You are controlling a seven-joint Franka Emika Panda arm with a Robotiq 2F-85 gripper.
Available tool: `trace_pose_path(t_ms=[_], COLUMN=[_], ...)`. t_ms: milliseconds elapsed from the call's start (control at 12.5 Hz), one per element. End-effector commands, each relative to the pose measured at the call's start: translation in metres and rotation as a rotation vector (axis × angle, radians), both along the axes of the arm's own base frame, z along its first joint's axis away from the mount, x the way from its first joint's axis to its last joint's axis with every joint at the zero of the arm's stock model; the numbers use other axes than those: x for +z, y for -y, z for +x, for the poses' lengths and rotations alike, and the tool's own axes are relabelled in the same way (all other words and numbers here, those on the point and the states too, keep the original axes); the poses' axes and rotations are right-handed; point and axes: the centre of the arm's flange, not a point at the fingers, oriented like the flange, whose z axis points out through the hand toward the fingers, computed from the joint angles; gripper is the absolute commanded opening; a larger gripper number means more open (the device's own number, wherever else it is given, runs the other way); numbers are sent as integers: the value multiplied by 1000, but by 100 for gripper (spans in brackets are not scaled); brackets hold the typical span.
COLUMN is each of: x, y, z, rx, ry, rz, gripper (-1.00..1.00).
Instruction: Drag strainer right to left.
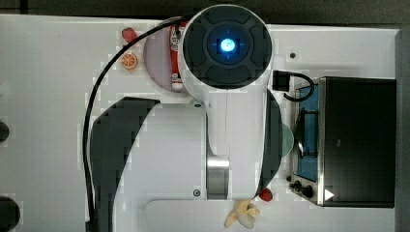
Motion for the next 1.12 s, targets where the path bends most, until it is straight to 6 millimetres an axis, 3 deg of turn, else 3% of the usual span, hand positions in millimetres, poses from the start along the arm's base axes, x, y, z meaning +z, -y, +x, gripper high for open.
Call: trace_pose_path(t_ms=[80, 240, 400, 640, 1120], x=[103, 97, 75, 20, -107], y=[38, 37, 36, 30, 26], z=[-138, -138, -138, -133, -107], rx=[-102, -100, -97, -88, -219], ry=[18, 5, -40, -104, 0], rz=[-4, -5, -5, -8, -10], gripper=[59, 99, 100, 100, 100])
